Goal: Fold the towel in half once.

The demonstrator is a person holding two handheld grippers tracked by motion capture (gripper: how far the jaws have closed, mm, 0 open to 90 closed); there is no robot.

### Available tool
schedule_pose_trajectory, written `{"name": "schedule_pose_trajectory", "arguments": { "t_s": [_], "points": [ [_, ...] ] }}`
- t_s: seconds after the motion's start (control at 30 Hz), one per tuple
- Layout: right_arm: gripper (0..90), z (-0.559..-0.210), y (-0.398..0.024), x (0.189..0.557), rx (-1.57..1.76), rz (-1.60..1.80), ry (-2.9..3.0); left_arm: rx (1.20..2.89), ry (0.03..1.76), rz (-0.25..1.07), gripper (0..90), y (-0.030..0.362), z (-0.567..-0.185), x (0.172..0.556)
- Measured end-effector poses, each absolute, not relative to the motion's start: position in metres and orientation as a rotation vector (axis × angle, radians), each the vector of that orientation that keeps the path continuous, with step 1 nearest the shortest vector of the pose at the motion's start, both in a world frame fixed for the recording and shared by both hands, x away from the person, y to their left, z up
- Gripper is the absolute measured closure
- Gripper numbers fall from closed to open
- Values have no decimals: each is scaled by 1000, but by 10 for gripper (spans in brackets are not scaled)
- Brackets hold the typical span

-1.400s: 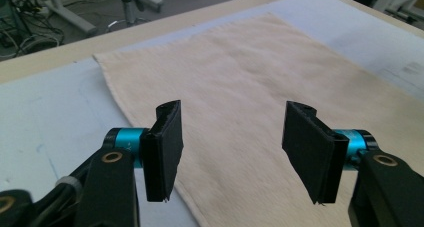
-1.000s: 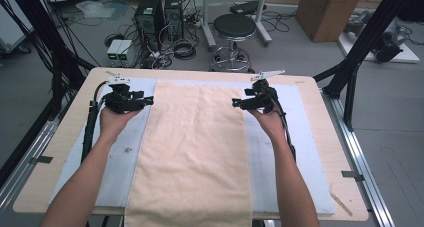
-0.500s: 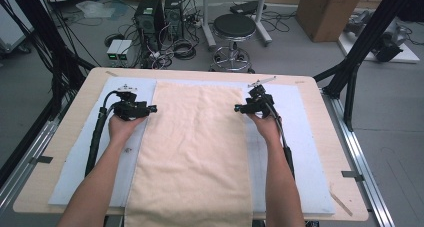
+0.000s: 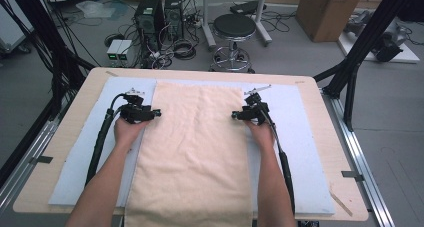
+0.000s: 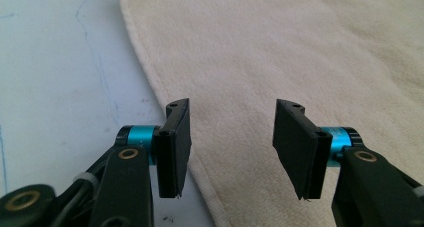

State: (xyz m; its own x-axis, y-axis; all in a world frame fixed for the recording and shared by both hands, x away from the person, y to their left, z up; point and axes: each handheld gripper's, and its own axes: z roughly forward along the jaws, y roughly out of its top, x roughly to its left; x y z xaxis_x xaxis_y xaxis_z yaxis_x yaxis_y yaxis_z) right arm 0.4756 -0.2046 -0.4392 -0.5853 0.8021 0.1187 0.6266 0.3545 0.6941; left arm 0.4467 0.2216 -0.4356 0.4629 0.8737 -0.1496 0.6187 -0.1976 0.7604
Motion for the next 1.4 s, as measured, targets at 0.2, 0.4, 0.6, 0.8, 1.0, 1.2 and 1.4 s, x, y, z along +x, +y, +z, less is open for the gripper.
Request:
{"name": "schedule_pose_trajectory", "arguments": {
  "t_s": [0.2,0.4,0.6,0.8,1.0,1.2,1.4],
  "points": [
    [443,-440,-203,474,1287,1036,2352,1836,1291,436,507,224,-447,441],
    [552,-439,-201,473,1319,999,2318,1874,1276,500,589,221,-447,438],
    [661,-438,-202,473,1353,1012,2327,1889,1297,549,688,218,-446,437],
    [735,-438,-201,473,1359,1024,2334,1894,1303,557,744,215,-445,436],
    [833,-439,-203,474,1387,1095,2361,1829,1343,440,836,225,-446,440],
    [842,-438,-208,477,1408,1208,2366,1782,1342,374,857,231,-446,442],
    [846,-426,-216,476,1388,1273,2375,1725,1307,332,859,239,-438,441]
  ]
}}
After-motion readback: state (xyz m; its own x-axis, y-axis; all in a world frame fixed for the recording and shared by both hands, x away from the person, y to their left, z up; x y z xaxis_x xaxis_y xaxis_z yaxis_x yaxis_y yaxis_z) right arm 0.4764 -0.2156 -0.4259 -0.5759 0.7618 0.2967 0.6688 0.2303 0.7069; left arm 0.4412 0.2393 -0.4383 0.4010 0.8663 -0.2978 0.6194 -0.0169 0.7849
